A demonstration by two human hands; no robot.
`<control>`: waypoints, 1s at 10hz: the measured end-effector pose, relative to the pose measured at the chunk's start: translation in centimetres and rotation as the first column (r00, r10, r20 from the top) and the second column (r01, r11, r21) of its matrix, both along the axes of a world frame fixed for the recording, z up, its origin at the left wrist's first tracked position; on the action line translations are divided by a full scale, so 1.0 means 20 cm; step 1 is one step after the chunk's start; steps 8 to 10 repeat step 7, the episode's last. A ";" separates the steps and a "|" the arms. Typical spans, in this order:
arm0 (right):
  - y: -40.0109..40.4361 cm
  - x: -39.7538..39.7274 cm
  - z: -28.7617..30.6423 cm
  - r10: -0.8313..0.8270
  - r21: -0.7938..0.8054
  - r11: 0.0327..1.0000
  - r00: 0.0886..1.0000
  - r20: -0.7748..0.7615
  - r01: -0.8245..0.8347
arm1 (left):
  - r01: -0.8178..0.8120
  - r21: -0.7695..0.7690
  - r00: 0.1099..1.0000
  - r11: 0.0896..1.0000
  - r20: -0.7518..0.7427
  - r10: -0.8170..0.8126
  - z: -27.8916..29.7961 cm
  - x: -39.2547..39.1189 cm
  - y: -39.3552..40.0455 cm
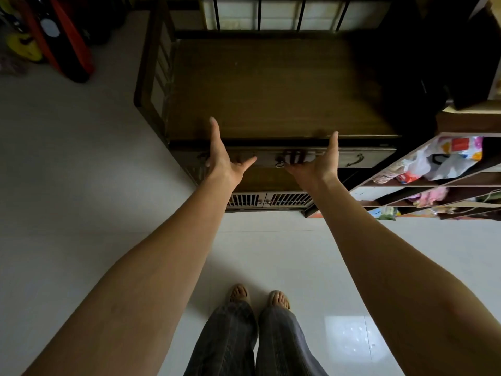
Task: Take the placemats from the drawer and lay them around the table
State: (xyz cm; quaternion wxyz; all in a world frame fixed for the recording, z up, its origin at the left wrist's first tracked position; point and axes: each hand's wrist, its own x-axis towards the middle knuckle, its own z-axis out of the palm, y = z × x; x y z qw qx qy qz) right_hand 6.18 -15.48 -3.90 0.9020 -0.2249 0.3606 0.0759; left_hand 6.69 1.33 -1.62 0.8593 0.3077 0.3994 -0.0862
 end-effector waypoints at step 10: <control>-0.13 0.09 0.16 0.221 -0.398 0.848 0.917 -0.333 -0.349 | 0.524 0.347 0.850 0.778 -0.277 -0.449 0.15 0.01 0.06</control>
